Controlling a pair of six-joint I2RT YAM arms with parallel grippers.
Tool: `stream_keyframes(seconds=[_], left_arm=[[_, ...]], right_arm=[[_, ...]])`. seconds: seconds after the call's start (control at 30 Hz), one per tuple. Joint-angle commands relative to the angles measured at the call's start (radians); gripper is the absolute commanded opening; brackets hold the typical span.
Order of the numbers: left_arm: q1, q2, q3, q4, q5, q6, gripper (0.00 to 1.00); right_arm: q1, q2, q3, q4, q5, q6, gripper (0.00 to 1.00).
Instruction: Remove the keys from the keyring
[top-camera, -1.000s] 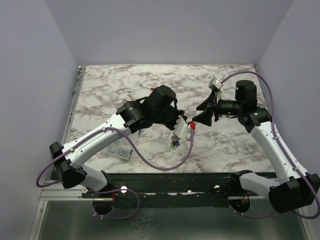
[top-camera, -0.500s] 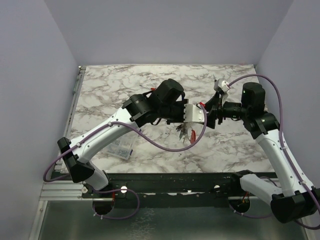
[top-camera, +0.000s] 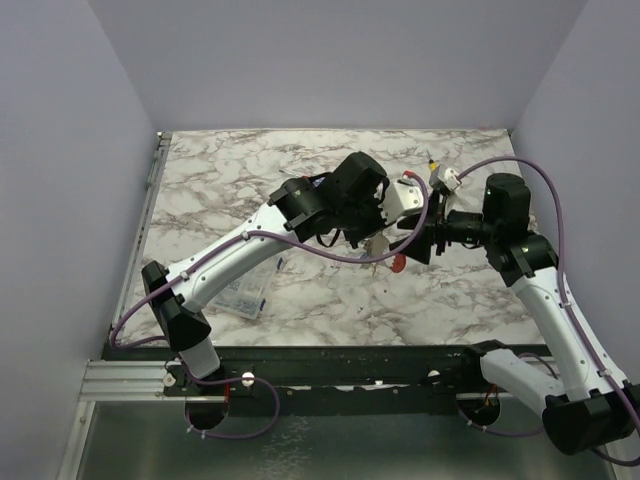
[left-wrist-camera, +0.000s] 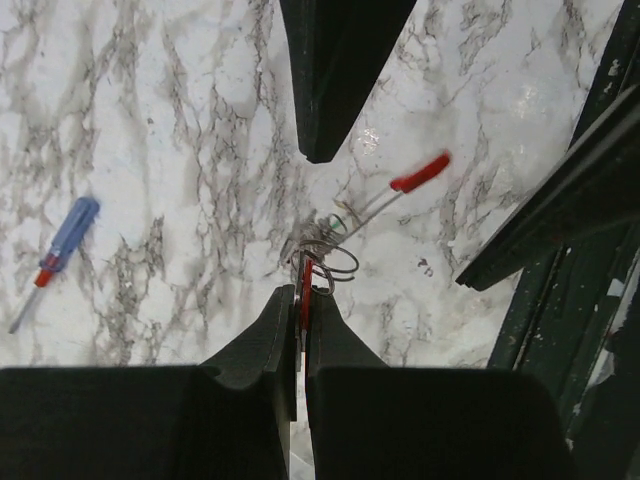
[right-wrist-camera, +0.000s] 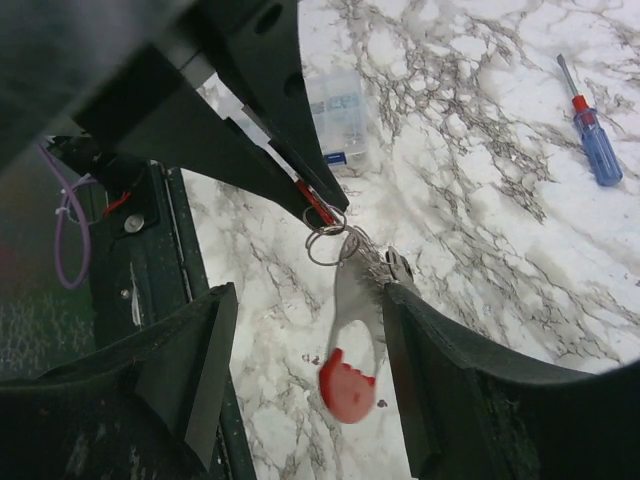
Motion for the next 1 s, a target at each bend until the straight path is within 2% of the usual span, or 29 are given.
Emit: stream_keyframes(seconds=[0.0, 0.1, 0.2, 0.3, 0.6, 0.97], left_arm=[[-0.006, 0.008, 0.039, -0.011, -0.015, -0.159, 0.00], [-0.005, 0.017, 0.044, -0.005, 0.008, -0.205, 0.00], [-0.004, 0.024, 0.037, 0.009, 0.029, -0.262, 0.00], [-0.002, 0.028, 0.033, 0.008, 0.086, -0.269, 0.00], [0.001, 0.030, 0.024, 0.005, 0.142, -0.285, 0.00], [0.001, 0.048, 0.039, 0.021, 0.139, -0.301, 0.00]], right_arm=[[-0.007, -0.038, -0.024, 0.051, 0.002, -0.004, 0.68], [-0.007, -0.058, -0.052, 0.081, 0.025, -0.034, 0.65], [-0.007, -0.102, -0.132, 0.183, 0.052, -0.043, 0.63], [-0.006, -0.129, -0.191, 0.239, 0.053, -0.095, 0.60], [-0.005, -0.136, -0.238, 0.291, -0.004, -0.166, 0.49], [0.006, -0.127, -0.238, 0.308, -0.038, -0.170, 0.43]])
